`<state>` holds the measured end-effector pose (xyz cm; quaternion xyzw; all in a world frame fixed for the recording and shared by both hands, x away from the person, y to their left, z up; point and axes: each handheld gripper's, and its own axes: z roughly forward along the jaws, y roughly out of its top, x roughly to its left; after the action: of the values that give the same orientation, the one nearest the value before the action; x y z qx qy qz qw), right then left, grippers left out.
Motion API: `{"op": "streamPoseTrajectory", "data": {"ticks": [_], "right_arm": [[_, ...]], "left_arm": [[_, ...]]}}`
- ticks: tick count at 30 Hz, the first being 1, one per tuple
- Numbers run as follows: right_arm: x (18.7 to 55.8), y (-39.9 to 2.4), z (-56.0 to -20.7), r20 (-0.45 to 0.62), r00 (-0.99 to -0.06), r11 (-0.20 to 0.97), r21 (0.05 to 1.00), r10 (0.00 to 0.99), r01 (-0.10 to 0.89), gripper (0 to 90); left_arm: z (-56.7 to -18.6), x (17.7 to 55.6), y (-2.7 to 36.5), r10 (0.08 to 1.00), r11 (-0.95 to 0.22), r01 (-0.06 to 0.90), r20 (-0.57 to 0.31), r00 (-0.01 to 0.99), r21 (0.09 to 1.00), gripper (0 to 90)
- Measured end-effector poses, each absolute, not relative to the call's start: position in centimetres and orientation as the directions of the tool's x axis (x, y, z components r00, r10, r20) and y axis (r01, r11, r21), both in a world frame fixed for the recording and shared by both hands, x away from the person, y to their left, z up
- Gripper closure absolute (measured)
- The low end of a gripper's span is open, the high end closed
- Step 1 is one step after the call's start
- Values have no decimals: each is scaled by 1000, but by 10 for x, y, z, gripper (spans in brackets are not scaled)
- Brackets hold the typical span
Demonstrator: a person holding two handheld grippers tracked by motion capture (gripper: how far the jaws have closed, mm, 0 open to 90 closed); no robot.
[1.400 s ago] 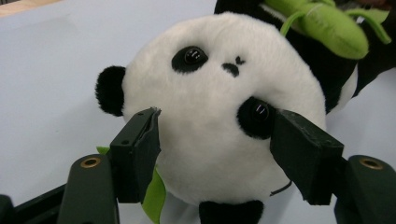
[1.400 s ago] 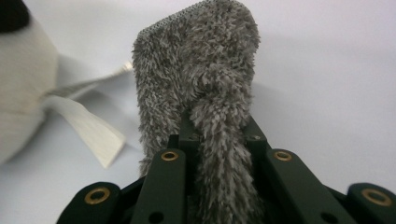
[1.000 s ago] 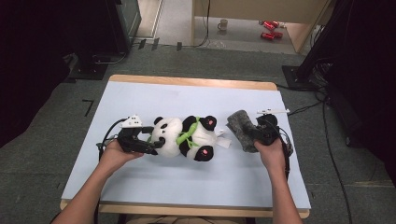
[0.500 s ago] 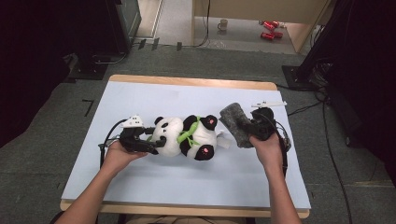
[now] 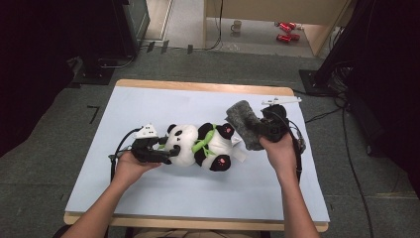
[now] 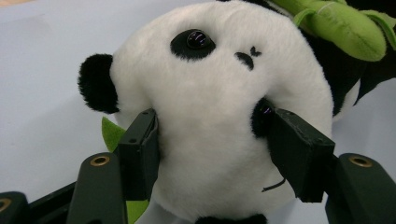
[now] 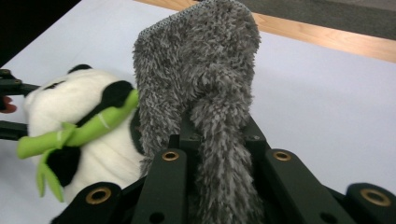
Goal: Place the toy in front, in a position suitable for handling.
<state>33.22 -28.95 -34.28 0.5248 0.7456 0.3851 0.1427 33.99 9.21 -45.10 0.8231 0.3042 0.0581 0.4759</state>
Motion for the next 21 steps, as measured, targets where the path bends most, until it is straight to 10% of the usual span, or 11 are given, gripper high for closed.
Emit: {"op": "streamPoseTrajectory", "data": {"ticks": [21], "right_arm": [[367,-197,-330,154,-516,285,686,843,670,776]], "left_arm": [[-454,333,98,567,-348,443,-191,801,826,360]]}}
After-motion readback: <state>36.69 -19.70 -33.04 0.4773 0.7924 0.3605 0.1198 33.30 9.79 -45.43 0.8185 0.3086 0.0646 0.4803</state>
